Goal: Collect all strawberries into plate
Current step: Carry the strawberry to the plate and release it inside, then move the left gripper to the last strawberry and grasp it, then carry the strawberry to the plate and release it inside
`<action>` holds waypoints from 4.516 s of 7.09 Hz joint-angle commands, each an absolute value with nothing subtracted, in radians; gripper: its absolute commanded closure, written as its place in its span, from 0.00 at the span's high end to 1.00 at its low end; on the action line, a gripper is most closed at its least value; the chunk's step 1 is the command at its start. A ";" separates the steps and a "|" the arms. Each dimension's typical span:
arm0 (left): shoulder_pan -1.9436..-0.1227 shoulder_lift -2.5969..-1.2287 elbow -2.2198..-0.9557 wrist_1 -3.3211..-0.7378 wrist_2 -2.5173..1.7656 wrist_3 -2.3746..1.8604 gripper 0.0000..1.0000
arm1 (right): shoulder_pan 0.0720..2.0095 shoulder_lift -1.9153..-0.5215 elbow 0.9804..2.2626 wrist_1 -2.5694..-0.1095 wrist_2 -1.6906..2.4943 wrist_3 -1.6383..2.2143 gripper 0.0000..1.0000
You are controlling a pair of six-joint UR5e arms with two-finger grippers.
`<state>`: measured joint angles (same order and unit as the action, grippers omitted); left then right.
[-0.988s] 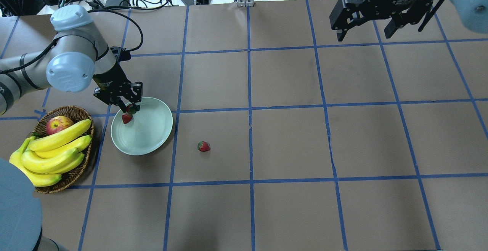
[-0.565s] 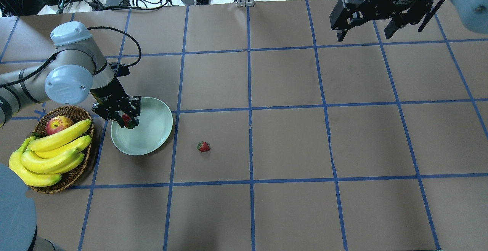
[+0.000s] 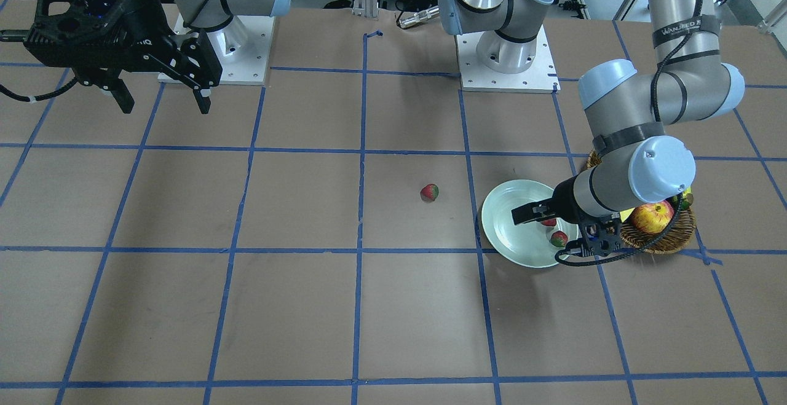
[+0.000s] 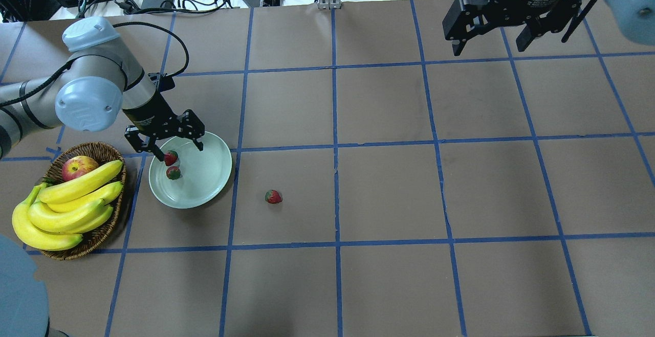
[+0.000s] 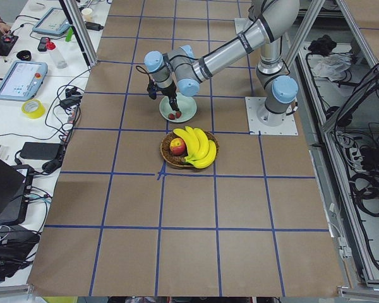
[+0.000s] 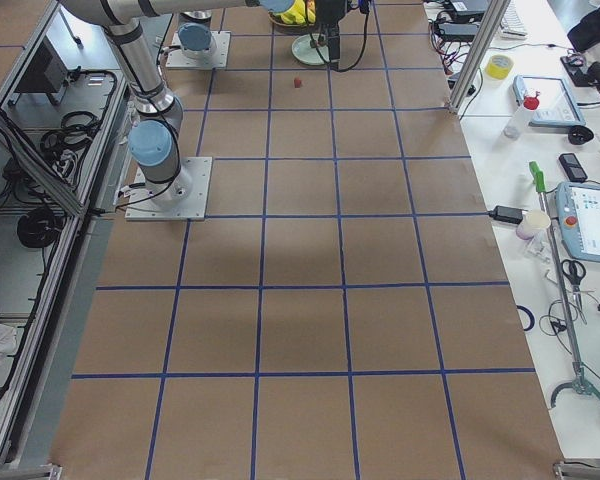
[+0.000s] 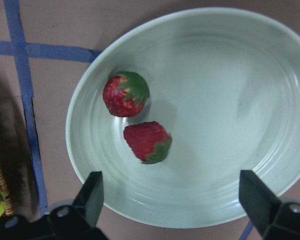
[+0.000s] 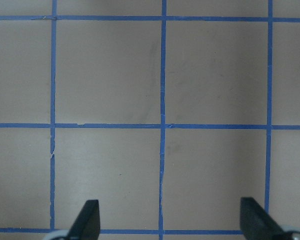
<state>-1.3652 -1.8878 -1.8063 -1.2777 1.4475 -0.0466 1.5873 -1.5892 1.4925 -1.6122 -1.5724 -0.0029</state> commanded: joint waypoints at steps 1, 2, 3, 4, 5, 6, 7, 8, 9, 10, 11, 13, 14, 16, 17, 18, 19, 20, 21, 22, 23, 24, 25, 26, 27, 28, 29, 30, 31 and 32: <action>-1.477 -1.878 -1.804 -1.267 1.350 -0.266 1.00 | 1.588 -1.589 1.493 -1.612 -1.572 -0.002 1.00; -1.558 -1.873 -1.802 -1.264 1.350 -0.384 1.00 | 1.588 -1.589 1.493 -1.612 -1.572 -0.003 1.00; -1.628 -1.882 -1.812 -1.231 1.348 -0.438 1.00 | 1.588 -1.589 1.493 -1.612 -1.572 -0.003 1.00; -1.675 -1.890 -1.840 -1.171 1.342 -0.469 1.00 | 1.588 -1.589 1.493 -1.612 -1.572 -0.003 1.00; -1.686 -1.897 -1.895 -1.114 1.339 -0.466 1.00 | 1.588 -1.589 1.493 -1.612 -1.572 -0.002 1.00; -1.686 -1.896 -1.919 -1.111 1.342 -0.456 1.00 | 1.588 -1.589 1.493 -1.612 -1.572 -0.003 1.00; -1.686 -1.896 -1.921 -1.112 1.351 -0.453 1.00 | 1.588 -1.589 1.493 -1.612 -1.572 -0.002 1.00; -1.684 -1.898 -1.924 -1.112 1.353 -0.449 1.00 | 1.588 -1.589 1.493 -1.612 -1.572 -0.003 1.00; -1.686 -1.905 -1.930 -1.114 1.354 -0.439 1.00 | 1.588 -1.589 1.493 -1.612 -1.572 -0.003 1.00; -1.687 -1.908 -1.963 -1.115 1.356 -0.425 1.00 | 1.588 -1.589 1.493 -1.612 -1.572 -0.002 1.00; -1.687 -1.910 -1.991 -1.117 1.358 -0.408 1.00 | 1.586 -1.589 1.493 -1.612 -1.572 -0.003 1.00; -1.687 -1.910 -1.991 -1.114 1.358 -0.403 0.87 | 1.585 -1.588 1.493 -1.612 -1.572 -0.003 1.00; -1.687 -1.911 -1.990 -1.112 1.358 -0.403 0.46 | 1.585 -1.589 1.493 -1.612 -1.574 -0.003 1.00; -1.686 -1.916 -1.985 -1.109 1.359 -0.402 0.10 | 1.586 -1.589 1.493 -1.612 -1.572 -0.008 1.00; -1.686 -1.916 -1.979 -1.108 1.358 -0.402 0.00 | 1.586 -1.588 1.493 -1.614 -1.572 -0.008 1.00; -1.684 -1.910 -1.935 -1.109 1.361 -0.403 0.00 | 1.586 -1.588 1.493 -1.614 -1.572 -0.008 1.00; -1.684 -1.908 -1.866 -1.141 1.361 -0.405 0.00 | 1.586 -1.589 1.493 -1.612 -1.572 -0.008 1.00; -1.681 -1.892 -1.800 -1.191 1.362 -0.402 0.00 | 1.586 -1.588 1.493 -1.614 -1.571 -0.008 1.00; -1.642 -1.888 -1.737 -1.247 1.440 -0.346 0.00 | 1.586 -1.588 1.493 -1.614 -1.572 -0.008 1.00; -1.555 -1.890 -1.682 -1.323 1.463 -0.192 0.00 | 1.586 -1.588 1.494 -1.614 -1.572 -0.008 1.00; -1.481 -1.882 -1.666 -1.369 1.483 -0.067 0.00 | 1.586 -1.588 1.493 -1.614 -1.571 -0.008 1.00; -1.427 -1.888 -1.681 -1.373 1.562 0.030 0.00 | 1.586 -1.588 1.494 -1.614 -1.572 -0.008 1.00; -1.407 -1.896 -1.716 -1.371 1.568 0.082 0.00 | 1.586 -1.588 1.494 -1.614 -1.572 -0.008 1.00; -1.407 -1.887 -1.730 -1.364 1.560 0.081 0.69 | 1.586 -1.589 1.494 -1.612 -1.572 -0.008 1.00; -1.405 -1.879 -1.726 -1.368 1.569 0.075 1.00 | 1.586 -1.588 1.493 -1.612 -1.572 -0.008 1.00; -1.402 -1.867 -1.712 -1.367 1.556 0.075 1.00 | 1.586 -1.589 1.494 -1.612 -1.572 -0.008 1.00; -1.402 -1.853 -1.675 -1.370 1.568 0.045 1.00 | 1.586 -1.588 1.493 -1.614 -1.572 -0.008 1.00; -1.404 -1.833 -1.631 -1.371 1.571 0.007 1.00 | 1.586 -1.588 1.493 -1.614 -1.572 -0.008 1.00; -1.402 -1.832 -1.584 -1.411 1.571 -0.001 1.00 | 1.586 -1.588 1.493 -1.612 -1.572 -0.008 1.00; -1.405 -1.803 -1.519 -1.420 1.572 -0.002 1.00 | 1.586 -1.589 1.494 -1.612 -1.572 -0.008 1.00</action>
<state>-1.4032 -1.8273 -1.5871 -1.4010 1.5706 0.0060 1.5862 -1.5882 1.4929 -1.6127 -1.5723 -0.0076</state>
